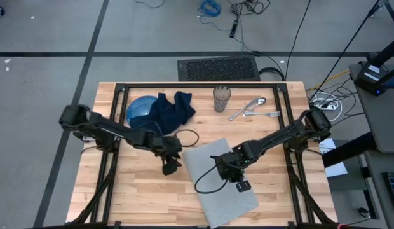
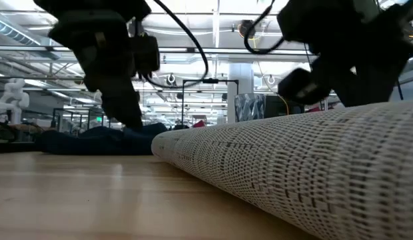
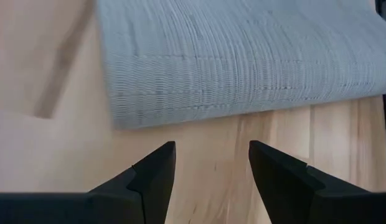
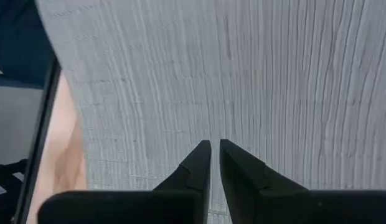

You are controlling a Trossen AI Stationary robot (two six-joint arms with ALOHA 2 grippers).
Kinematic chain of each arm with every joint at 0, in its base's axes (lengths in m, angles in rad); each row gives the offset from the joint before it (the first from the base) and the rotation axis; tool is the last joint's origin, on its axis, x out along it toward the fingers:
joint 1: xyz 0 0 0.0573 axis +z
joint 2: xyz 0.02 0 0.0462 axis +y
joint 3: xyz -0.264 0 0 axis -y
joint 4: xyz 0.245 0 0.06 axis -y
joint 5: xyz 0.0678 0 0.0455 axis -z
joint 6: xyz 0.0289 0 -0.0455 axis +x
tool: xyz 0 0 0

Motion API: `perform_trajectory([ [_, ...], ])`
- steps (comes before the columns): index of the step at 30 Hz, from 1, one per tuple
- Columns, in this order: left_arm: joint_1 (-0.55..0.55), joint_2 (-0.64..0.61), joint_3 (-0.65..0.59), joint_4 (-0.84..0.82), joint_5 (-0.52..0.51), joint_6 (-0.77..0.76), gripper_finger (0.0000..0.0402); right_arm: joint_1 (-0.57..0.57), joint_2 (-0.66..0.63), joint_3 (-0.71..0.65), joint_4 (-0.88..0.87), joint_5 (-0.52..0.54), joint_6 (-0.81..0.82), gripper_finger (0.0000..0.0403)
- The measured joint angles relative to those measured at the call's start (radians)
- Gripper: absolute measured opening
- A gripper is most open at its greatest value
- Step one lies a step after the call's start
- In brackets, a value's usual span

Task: Set table place
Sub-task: Prepare the gray placemat

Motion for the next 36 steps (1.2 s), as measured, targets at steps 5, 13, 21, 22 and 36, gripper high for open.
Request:
perform_trajectory([
  [5, -0.01, 0.089, 0.0, 0.151, 0.055, -0.012, 0.0188, 0.003, 0.0, -0.062, 0.04, -0.001, 0.012, 0.0022],
  [13, 0.04, 0.229, 0.067, 0.244, 0.057, 0.012, 0.0166, 0.004, 0.0, -0.132, 0.163, -0.003, 0.066, 0.0022],
  [21, 0.138, 0.328, 0.153, 0.24, 0.059, 0.104, 0.0157, -0.002, 0.0, -0.138, 0.26, 0.017, 0.077, 0.0022],
  [22, 0.155, 0.333, 0.163, 0.239, 0.058, 0.118, 0.0157, -0.006, 0.0, -0.138, 0.266, 0.032, 0.073, 0.0022],
  [36, 0.235, 0.249, 0.222, 0.161, 0.114, 0.208, 0.0157, -0.095, 0.0, -0.138, 0.198, 0.114, 0.041, 0.0022],
])
